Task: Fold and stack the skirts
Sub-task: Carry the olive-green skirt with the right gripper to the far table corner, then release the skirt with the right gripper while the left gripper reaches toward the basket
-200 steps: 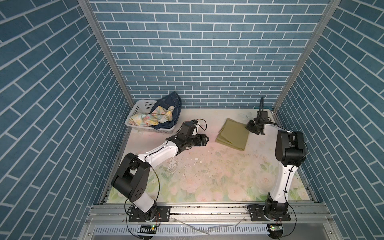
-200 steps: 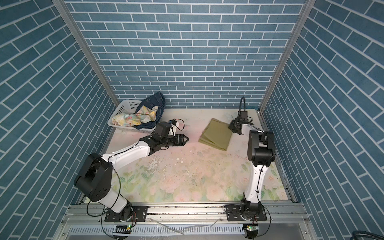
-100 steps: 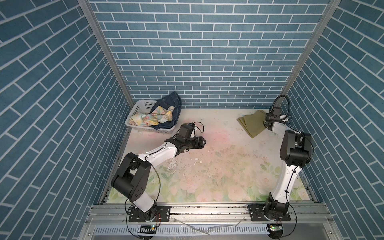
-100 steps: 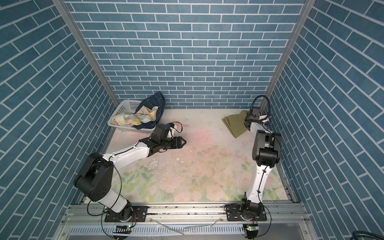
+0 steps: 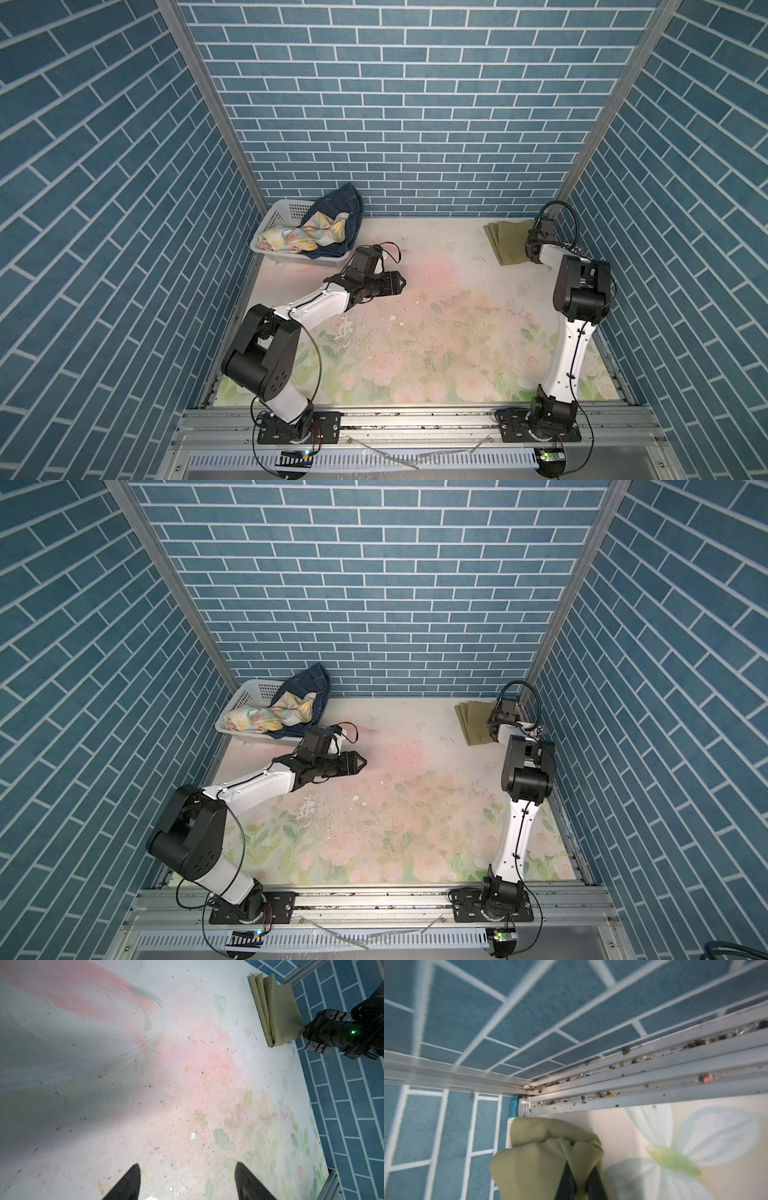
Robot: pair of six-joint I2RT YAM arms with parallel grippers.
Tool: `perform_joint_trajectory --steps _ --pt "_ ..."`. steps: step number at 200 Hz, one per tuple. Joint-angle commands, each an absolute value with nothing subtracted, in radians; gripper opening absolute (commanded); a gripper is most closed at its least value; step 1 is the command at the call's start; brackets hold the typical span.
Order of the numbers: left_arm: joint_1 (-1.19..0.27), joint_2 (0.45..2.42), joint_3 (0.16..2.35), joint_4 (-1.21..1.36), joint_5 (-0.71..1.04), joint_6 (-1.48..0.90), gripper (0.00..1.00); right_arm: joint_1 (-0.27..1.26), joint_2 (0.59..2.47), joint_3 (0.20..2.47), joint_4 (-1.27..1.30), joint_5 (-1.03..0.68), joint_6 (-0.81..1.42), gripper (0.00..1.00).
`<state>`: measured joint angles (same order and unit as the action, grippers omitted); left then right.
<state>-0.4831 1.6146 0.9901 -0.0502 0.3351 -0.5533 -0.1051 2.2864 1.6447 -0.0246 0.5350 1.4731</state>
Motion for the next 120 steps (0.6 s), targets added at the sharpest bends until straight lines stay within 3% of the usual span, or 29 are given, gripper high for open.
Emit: perform_joint_trajectory --steps 1,44,69,102,120 --pt "-0.476 1.613 0.985 -0.061 0.340 -0.550 0.72 -0.097 2.294 1.705 -0.072 0.542 1.544 0.00" --pt "-0.476 1.595 0.986 -0.081 0.325 -0.549 0.72 -0.093 2.294 1.716 -0.116 0.549 1.572 0.00" --pt "-0.475 1.583 0.993 -0.102 0.311 -0.546 0.72 -0.095 2.269 1.671 -0.097 0.550 1.572 0.22" --pt "-0.475 1.551 1.010 -0.134 0.291 -0.545 0.74 -0.109 2.212 1.617 -0.086 0.531 1.494 0.69" --pt "-0.476 1.538 1.040 -0.183 0.266 -0.527 0.78 -0.116 2.201 1.600 -0.085 0.509 1.404 0.80"
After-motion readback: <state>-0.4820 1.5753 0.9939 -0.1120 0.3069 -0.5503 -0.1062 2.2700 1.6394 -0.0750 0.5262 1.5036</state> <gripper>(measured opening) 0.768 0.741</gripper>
